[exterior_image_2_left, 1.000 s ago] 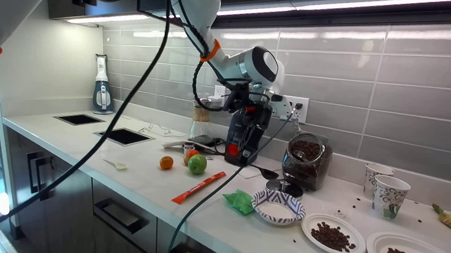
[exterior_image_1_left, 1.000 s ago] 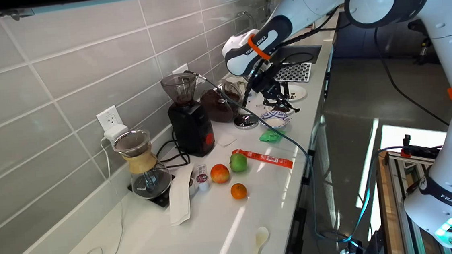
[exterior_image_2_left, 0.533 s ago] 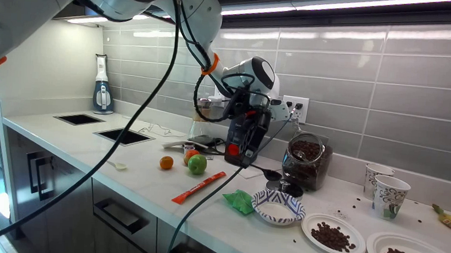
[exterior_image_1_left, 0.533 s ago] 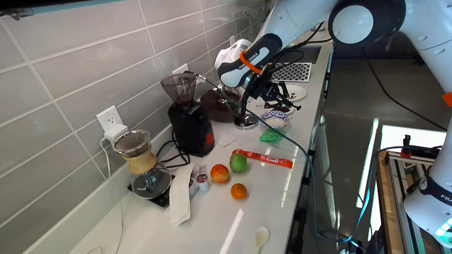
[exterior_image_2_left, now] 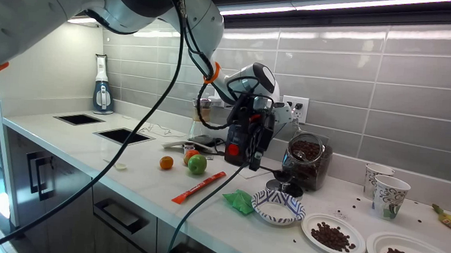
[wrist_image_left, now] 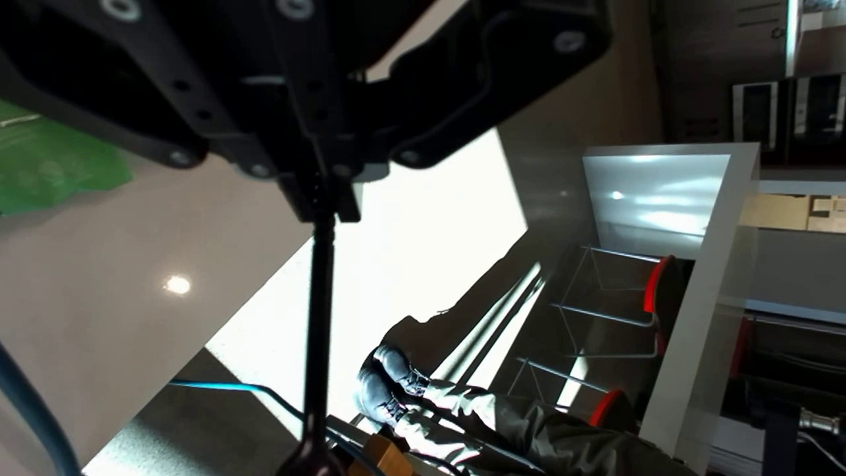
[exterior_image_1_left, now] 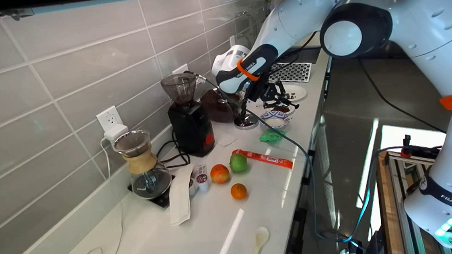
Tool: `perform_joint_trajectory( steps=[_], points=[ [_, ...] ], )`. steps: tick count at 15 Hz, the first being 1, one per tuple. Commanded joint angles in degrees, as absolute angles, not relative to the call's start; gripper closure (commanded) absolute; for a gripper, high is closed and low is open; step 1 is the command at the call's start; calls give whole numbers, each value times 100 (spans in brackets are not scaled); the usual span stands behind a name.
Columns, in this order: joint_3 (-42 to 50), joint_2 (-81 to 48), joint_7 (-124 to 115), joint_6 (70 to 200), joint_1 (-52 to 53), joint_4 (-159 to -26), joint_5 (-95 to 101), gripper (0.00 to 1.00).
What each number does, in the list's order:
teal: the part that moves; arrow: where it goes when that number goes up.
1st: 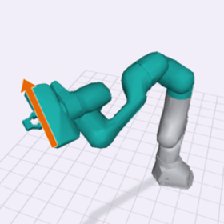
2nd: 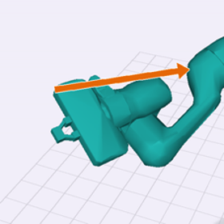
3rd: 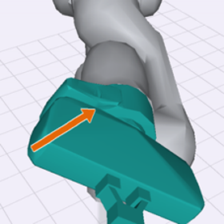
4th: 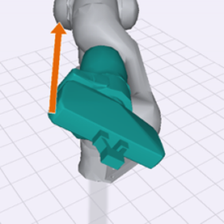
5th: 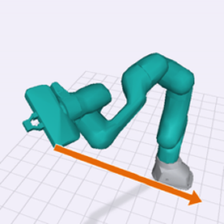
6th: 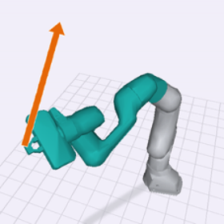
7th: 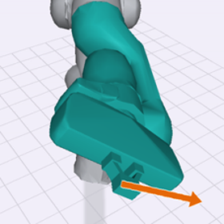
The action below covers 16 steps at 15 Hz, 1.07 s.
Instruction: Use the black ladle to take some coffee beans from the glass container and place them in the black and white bowl.
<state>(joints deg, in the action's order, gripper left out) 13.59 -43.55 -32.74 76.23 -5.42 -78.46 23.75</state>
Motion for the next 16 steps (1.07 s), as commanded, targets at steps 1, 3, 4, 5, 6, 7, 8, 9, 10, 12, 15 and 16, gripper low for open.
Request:
perform_joint_trajectory(
  steps=[1,3,4,5,6,7,8,9,10,12,15,16],
  points=[
    [1440,-4644,-3030,7333,-390,-7525,2629,98],
    [1446,-4693,-3013,7262,-324,-7504,2743,98],
    [1449,-4719,-3015,7193,-292,-7492,2794,98],
    [1454,-4744,-3028,7115,-267,-7479,2832,98],
    [1460,-4757,-3044,7040,-242,-7479,2869,98],
    [1471,-4778,-3059,6956,-220,-7472,2913,98],
    [1491,-4809,-3097,6859,-201,-7456,2956,98],
    [1517,-4838,-3140,6764,-178,-7455,3011,98],
    [1531,-4852,-3152,6687,-162,-7465,3069,98],
    [1546,-4885,-3146,6587,-140,-7475,3197,98],
    [1552,-4951,-3176,6490,-129,-7442,3384,98],
    [1540,-4966,-3167,6493,-126,-7440,3452,98]
  ],
)
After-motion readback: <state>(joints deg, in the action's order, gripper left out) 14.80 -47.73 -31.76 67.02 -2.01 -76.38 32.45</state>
